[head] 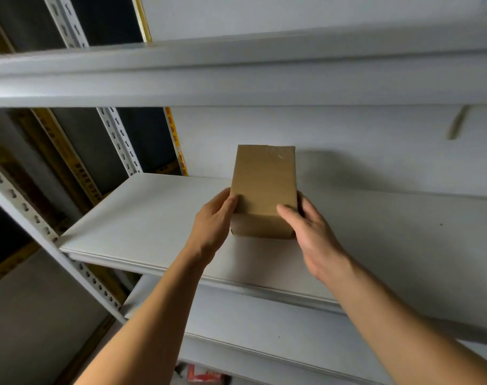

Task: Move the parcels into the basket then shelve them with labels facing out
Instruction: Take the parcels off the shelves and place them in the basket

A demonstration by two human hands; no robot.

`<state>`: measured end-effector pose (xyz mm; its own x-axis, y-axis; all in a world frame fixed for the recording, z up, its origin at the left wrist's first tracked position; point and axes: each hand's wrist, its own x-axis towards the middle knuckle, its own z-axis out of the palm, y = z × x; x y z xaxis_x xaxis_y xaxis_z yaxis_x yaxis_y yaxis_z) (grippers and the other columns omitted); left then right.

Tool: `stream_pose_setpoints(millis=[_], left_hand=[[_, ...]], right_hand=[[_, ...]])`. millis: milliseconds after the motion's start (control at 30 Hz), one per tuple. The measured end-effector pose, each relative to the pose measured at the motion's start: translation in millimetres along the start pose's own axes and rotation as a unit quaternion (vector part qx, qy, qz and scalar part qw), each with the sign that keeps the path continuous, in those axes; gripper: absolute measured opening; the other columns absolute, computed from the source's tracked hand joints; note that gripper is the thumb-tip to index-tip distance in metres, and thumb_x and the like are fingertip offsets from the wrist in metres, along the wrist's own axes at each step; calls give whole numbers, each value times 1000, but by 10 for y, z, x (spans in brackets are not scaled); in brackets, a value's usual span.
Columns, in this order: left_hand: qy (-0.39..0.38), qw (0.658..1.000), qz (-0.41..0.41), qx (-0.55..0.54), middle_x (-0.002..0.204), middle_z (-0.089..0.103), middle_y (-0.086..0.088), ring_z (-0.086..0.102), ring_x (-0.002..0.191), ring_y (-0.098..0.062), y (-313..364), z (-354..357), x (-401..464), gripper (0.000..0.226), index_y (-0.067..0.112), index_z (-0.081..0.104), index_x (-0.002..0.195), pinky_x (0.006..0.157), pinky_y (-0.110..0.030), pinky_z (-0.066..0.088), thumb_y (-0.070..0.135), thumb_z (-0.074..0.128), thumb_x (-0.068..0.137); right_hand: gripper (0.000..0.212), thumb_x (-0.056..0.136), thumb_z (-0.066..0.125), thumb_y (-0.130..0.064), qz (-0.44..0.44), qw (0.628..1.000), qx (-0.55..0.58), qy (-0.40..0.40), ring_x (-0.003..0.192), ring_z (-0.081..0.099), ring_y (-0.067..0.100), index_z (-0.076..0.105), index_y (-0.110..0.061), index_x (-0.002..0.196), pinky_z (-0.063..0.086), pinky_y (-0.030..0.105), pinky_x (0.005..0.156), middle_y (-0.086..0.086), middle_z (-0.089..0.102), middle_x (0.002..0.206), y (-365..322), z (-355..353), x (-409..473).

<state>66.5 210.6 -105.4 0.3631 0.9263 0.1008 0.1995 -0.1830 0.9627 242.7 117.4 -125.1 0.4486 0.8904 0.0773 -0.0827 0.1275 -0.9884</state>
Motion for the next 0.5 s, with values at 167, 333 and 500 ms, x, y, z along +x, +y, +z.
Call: stream_pose_setpoints(millis=[167, 333, 500], left_hand=[[-18, 999, 34, -15, 127, 69, 27, 64, 122, -6, 151, 309, -277, 25, 65, 65, 123, 110, -49, 53, 50, 50, 109], [-62, 994, 79, -47, 141, 66, 15, 61, 133, -15, 259, 611, -436, 46, 45, 57, 147, 112, -56, 49, 55, 52, 103], [-119, 983, 103, -90, 144, 64, 16, 59, 135, -9, 340, 849, -554, 46, 39, 57, 150, 116, -53, 47, 46, 56, 105]], right_hand=[[44, 102, 62, -4, -35, 999, 19, 6, 125, 65, 8, 61, -29, 138, 45, 27, 108, -12, 73, 130, -127, -357, -273], [51, 102, 63, -4, -48, 997, 17, 50, 129, 63, 10, 56, -26, 147, 44, 34, 115, -10, 71, 135, -220, -674, -616], [56, 102, 62, -5, -68, 992, -3, 102, 134, 60, 8, 51, -27, 152, 42, 34, 117, -12, 67, 142, -338, -904, -960]])
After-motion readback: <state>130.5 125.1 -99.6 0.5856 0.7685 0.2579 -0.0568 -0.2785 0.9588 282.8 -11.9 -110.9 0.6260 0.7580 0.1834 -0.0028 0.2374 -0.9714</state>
